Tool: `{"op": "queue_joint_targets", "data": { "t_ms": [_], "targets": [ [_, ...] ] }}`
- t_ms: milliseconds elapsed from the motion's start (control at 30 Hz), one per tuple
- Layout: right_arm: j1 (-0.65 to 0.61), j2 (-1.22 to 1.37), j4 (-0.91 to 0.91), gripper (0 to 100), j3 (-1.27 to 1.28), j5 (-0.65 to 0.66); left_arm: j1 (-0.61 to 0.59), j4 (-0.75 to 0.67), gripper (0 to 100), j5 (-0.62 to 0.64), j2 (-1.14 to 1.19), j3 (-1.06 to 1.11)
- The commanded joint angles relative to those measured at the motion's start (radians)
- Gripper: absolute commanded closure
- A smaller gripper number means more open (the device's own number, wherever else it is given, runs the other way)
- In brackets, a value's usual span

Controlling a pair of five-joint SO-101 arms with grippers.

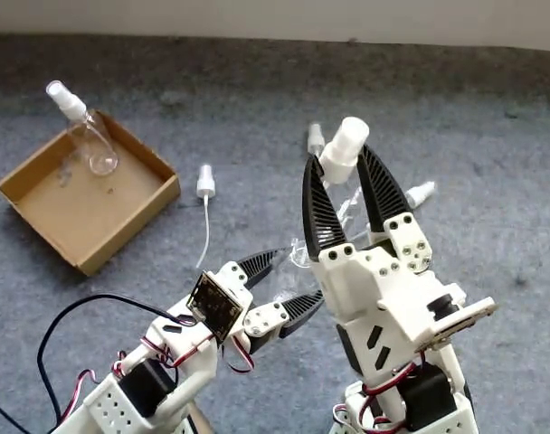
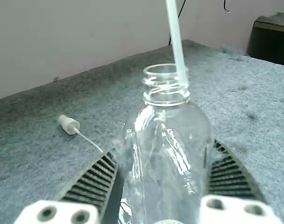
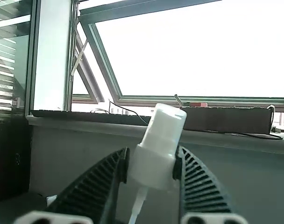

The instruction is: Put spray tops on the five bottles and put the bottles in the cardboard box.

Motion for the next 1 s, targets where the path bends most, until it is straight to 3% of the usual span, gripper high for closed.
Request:
{"op": "queue_joint_targets", "data": {
  "t_ms": [0, 133, 300, 967],
  "targets": [
    [-0.008, 0.001, -0.038, 88.2, -0.042, 0.0, 0.012, 0.003, 87, 0.002, -0.015, 0.019],
    [0.03, 0.001, -0.039, 88.2, -0.053, -0.002, 0.012, 0.005, 87, 0.002, -0.015, 0.019],
    [0.099, -0.001, -0.183, 88.2, -0.042, -0.003, 0.012, 0.005, 87, 0.002, -0.015, 0.019],
    [0.073, -0.008, -0.156, 88.2, 0.223, -0.011, 0.01, 0.005, 87, 0.002, -0.015, 0.019]
  ]
}}
